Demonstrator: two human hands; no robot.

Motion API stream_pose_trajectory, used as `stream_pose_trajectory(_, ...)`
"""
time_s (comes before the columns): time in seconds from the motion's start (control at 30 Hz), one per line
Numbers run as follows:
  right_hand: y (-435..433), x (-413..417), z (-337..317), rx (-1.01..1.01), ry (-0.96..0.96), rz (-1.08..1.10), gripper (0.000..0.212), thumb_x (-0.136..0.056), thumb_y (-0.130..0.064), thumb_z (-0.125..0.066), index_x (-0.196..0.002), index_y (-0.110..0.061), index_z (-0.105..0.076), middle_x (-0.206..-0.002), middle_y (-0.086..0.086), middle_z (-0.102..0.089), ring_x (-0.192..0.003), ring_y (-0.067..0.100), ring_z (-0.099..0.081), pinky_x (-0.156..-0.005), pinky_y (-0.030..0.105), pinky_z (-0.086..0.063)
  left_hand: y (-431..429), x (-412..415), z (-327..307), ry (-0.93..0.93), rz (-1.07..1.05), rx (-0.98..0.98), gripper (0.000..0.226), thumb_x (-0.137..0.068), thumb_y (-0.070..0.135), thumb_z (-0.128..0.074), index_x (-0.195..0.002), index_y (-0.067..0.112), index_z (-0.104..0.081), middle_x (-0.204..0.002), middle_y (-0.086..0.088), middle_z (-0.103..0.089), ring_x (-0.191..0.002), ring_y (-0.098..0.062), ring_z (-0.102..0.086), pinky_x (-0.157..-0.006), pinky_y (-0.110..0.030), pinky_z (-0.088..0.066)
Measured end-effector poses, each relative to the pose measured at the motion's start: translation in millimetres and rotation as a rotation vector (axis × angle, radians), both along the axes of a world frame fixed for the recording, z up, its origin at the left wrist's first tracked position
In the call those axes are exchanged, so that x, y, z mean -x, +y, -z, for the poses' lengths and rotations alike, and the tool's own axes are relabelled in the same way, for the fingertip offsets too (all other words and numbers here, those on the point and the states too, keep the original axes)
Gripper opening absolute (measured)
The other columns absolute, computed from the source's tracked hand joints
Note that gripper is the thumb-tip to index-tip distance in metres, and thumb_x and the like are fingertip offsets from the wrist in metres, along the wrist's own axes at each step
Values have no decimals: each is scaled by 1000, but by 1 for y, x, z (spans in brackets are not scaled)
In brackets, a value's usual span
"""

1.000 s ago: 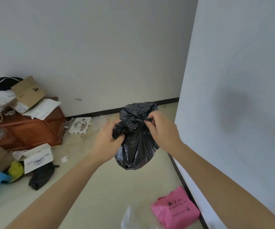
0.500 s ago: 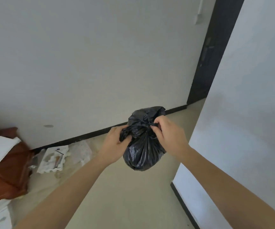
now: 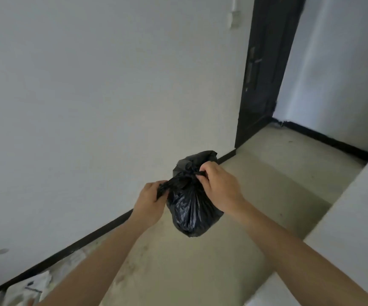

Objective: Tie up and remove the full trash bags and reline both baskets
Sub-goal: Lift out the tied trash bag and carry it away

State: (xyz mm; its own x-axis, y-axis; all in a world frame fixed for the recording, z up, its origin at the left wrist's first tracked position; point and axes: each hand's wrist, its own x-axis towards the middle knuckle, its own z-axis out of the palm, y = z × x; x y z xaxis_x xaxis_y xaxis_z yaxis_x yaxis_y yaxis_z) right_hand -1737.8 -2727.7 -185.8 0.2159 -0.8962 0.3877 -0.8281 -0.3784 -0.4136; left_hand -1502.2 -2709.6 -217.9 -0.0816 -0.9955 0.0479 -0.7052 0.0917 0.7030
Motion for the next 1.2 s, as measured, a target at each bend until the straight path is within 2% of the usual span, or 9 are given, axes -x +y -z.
stream_pose_trajectory(0.2, -156, -19, -12, -42, 38, 22, 18, -101, -36, -49, -107, -19, -52, -99, -4, -58, -81, 16, -59, -67, 37, -51, -145, -16, -20, 12, -4, 30, 25, -95, 44, -44, -98, 29, -63, -92, -3, -63, -98, -36, -56, -81, -43, -48)
stream_pose_trajectory(0.33, -261, -26, 2, -76, 85, 28, 18, -101, -37, -48, -106, -20, -53, -100, -5, -58, -86, 16, -58, -70, 37, -50, -260, -31, 0, 24, 31, 16, 26, -94, 41, -45, -105, 29, -65, -101, -1, -64, -99, -27, -59, -82, -37, -47)
stream_pose_trajectory(0.47, -349, -17, 18, -106, 83, 83, 19, -100, -38, -49, -106, -20, -53, -101, -3, -59, -85, 16, -57, -68, 36, -50, -366, -25, 8, 25, 127, 7, 17, -98, 23, -48, -97, 23, -66, -90, -1, -64, -88, -23, -58, -71, -33, -43)
stream_pose_trajectory(0.57, -404, 4, 18, -136, 100, 156, 19, -100, -37, -50, -106, -20, -55, -102, -2, -60, -85, 17, -58, -66, 33, -46, -435, -6, 2, -8, 215, 6, 19, -98, 16, -50, -101, 15, -69, -94, -1, -63, -96, -22, -56, -76, -31, -41)
stream_pose_trajectory(0.63, -434, 25, 16, -119, 92, 219, 19, -99, -37, -52, -107, -20, -56, -102, -2, -60, -86, 18, -59, -66, 32, -45, -481, 14, -3, -66, 260, 22, 20, -98, 15, -52, -102, 7, -70, -95, -4, -62, -104, -22, -52, -79, -27, -36)
stream_pose_trajectory(0.7, -464, 52, 19, -113, 80, 267, 19, -99, -36, -53, -108, -19, -57, -102, -2, -60, -85, 19, -59, -67, 33, -48, -528, 41, -3, -113, 283, 47, 20, -97, 17, -55, -105, 9, -71, -100, -9, -63, -107, -24, -52, -80, -27, -37)
stream_pose_trajectory(0.87, -551, 131, 63, -135, 67, 349, 16, -98, -35, -54, -107, -21, -58, -100, -2, -58, -83, 17, -58, -66, 34, -50, -629, 129, 28, -153, 268, 67, 18, -93, 19, -60, -106, 18, -73, -100, -6, -56, -94, -19, -53, -74, -25, -35)
stream_pose_trajectory(1.0, -637, 203, 126, -270, 18, 329, 16, -98, -35, -54, -105, -21, -57, -98, -4, -56, -82, 17, -59, -65, 32, -49, -702, 206, 73, -146, 207, -31, 17, -92, 14, -63, -107, 13, -73, -97, -8, -59, -93, -24, -56, -69, -20, -28)
stream_pose_trajectory(1.2, -742, 296, 194, -529, -15, 311, 19, -98, -34, -55, -109, -18, -58, -100, 1, -60, -83, 22, -62, -65, 31, -44, -797, 308, 121, -105, 16, -249, 14, -90, 15, -65, -103, 15, -71, -103, -9, -63, -94, -25, -59, -76, -23, -34)
